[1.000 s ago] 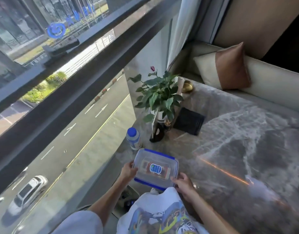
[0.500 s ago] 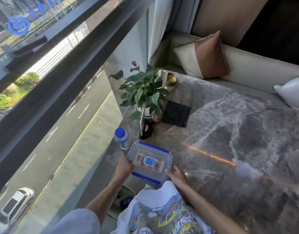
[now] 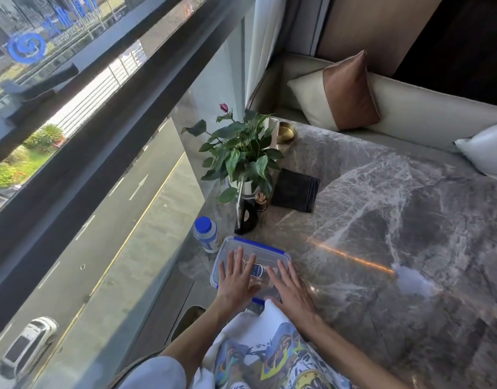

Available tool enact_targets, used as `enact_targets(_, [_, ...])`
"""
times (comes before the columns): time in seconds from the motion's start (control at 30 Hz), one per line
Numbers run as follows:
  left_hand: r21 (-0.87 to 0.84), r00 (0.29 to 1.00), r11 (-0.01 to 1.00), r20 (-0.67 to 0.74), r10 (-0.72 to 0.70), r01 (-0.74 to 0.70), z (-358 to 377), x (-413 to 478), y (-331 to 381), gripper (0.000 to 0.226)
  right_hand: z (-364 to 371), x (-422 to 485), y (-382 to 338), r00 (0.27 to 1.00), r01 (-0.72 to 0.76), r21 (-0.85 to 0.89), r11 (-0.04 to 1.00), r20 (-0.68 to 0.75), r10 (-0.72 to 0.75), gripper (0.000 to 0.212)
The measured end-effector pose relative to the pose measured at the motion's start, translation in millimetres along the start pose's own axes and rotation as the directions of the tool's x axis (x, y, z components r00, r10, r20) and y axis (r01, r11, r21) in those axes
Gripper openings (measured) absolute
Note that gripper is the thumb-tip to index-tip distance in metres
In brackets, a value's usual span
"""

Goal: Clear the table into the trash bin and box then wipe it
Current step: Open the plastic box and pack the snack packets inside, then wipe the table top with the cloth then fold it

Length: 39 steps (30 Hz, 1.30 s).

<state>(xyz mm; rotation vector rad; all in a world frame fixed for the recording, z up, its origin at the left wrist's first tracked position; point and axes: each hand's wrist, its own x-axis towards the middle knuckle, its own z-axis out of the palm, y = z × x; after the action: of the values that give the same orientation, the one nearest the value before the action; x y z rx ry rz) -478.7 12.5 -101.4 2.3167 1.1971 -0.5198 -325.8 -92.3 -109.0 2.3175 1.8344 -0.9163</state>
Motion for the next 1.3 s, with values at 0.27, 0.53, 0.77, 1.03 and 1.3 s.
enact_targets(0.27, [0.034,0.991,0.996,0.102,-0.081,0.078,-20,6,23,0.082,-8,1,0,1.000,0.010,0.044,0.999,-0.024,-0.009,0.074])
enact_targets(0.53, [-0.434,0.996,0.900,-0.050,-0.071,0.042,-114,82,89,0.033,-112,33,49,0.921,-0.191,0.329,0.925,-0.266,0.285,0.042])
enact_targets(0.77, [-0.696,0.974,0.685,0.100,-0.205,0.216,-162,197,130,0.033,-187,122,102,0.952,-0.250,0.293,0.923,-0.100,0.290,0.045])
enact_targets(1.03, [-0.502,0.916,0.770,0.150,-0.372,0.394,-159,268,140,0.046,-158,211,143,0.985,-0.123,0.153,0.980,0.141,0.102,0.067])
enact_targets(1.3, [-0.212,0.873,0.848,0.060,-0.484,0.485,-144,285,148,0.045,-106,195,177,0.984,-0.045,0.198,0.979,-0.160,0.077,0.071])
